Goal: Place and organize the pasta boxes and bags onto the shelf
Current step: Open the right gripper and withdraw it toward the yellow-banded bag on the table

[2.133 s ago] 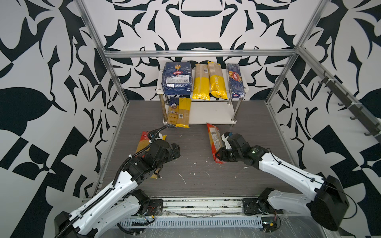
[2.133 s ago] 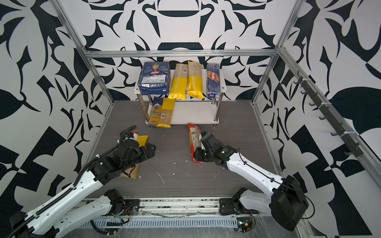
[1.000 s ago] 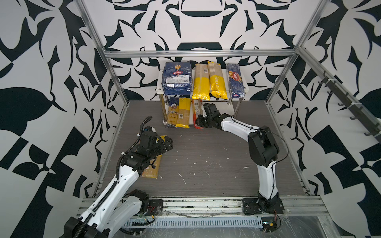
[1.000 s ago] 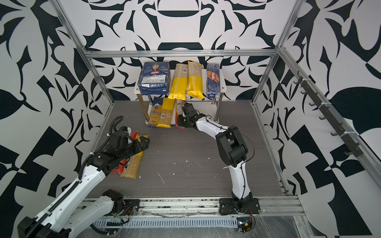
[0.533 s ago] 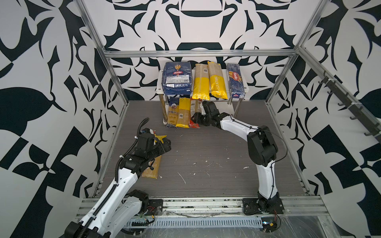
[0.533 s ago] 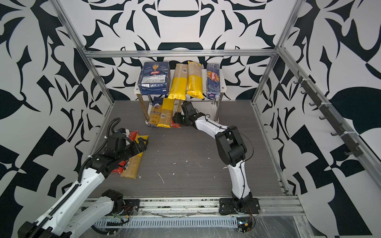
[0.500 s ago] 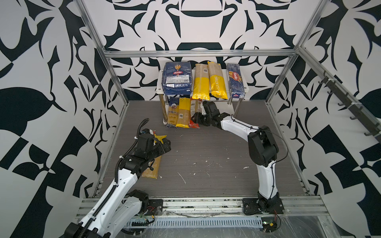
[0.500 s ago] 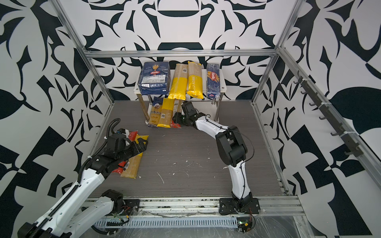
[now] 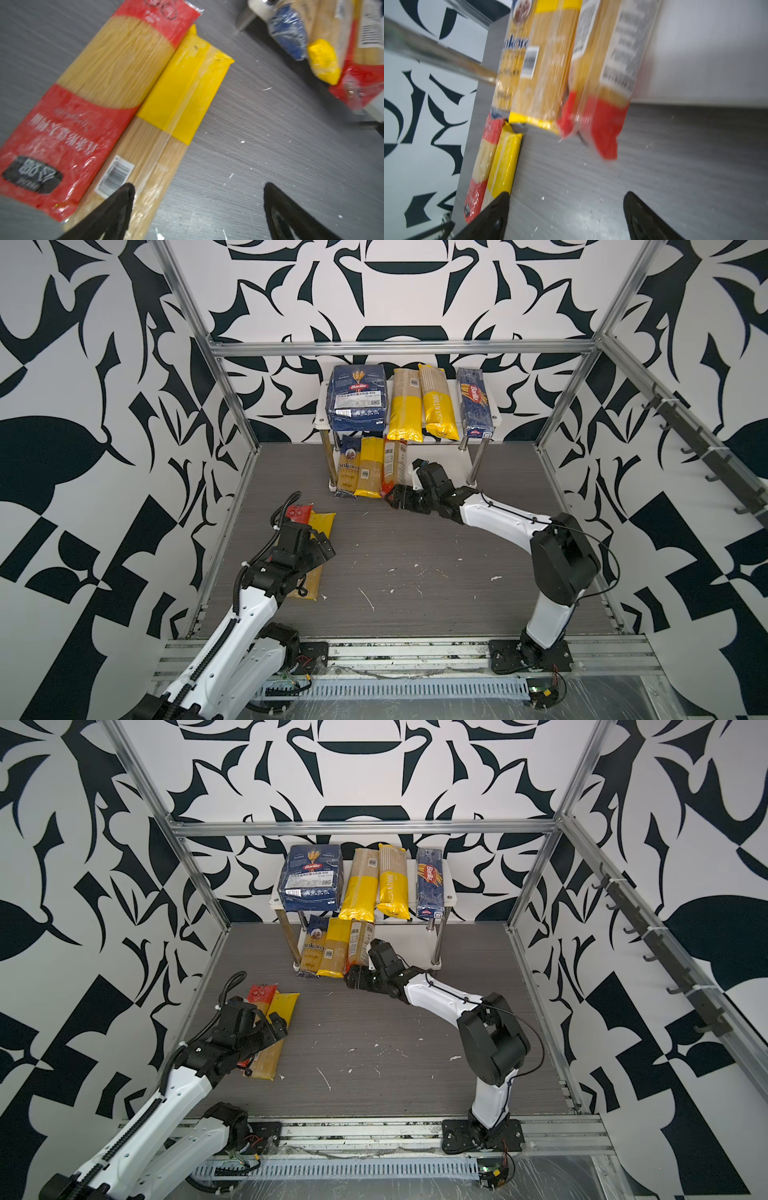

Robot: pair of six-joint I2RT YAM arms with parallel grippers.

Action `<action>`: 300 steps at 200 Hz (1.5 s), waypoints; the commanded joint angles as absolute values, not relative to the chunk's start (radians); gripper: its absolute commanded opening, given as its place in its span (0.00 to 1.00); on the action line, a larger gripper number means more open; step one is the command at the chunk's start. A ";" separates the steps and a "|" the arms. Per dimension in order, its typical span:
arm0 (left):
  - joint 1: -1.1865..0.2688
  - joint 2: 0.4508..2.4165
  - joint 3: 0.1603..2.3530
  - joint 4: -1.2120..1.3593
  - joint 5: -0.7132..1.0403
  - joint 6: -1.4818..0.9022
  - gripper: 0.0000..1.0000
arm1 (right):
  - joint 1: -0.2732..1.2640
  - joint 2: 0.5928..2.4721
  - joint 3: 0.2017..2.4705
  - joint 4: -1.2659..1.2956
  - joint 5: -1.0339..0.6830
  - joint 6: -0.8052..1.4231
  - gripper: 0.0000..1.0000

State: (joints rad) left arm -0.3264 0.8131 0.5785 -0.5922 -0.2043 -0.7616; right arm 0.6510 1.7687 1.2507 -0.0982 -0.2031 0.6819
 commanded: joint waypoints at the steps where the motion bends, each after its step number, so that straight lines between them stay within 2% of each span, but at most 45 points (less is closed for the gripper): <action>1: -0.321 0.832 0.551 -0.628 -0.230 -0.798 1.00 | 0.699 1.667 1.175 -0.094 -0.170 0.670 0.88; 59: -0.313 1.001 0.488 -0.481 -0.227 -0.831 0.99 | 0.759 1.429 0.924 -0.075 -0.134 0.701 0.88; 98: -0.314 1.124 0.520 -0.448 -0.233 -0.858 1.00 | 0.756 1.288 0.852 -0.124 -0.101 0.671 0.89; 136: -0.339 1.198 0.507 -0.376 -0.151 -0.920 0.98 | 0.749 1.215 0.806 -0.150 -0.088 0.664 0.89; 169: -0.496 1.267 0.528 -0.322 -0.153 -1.000 0.91 | 0.738 1.173 0.784 -0.161 -0.090 0.660 0.89; 226: -0.790 1.521 0.661 -0.237 -0.167 -1.122 0.86 | 0.731 1.115 0.763 -0.197 -0.087 0.653 0.89; 263: -0.846 1.464 0.711 -0.321 -0.219 -1.140 0.89 | 0.730 1.101 0.745 -0.229 -0.074 0.632 0.89; 300: -0.842 1.208 0.689 -0.522 -0.347 -1.138 0.97 | 0.734 1.174 0.756 -0.221 -0.107 0.615 0.89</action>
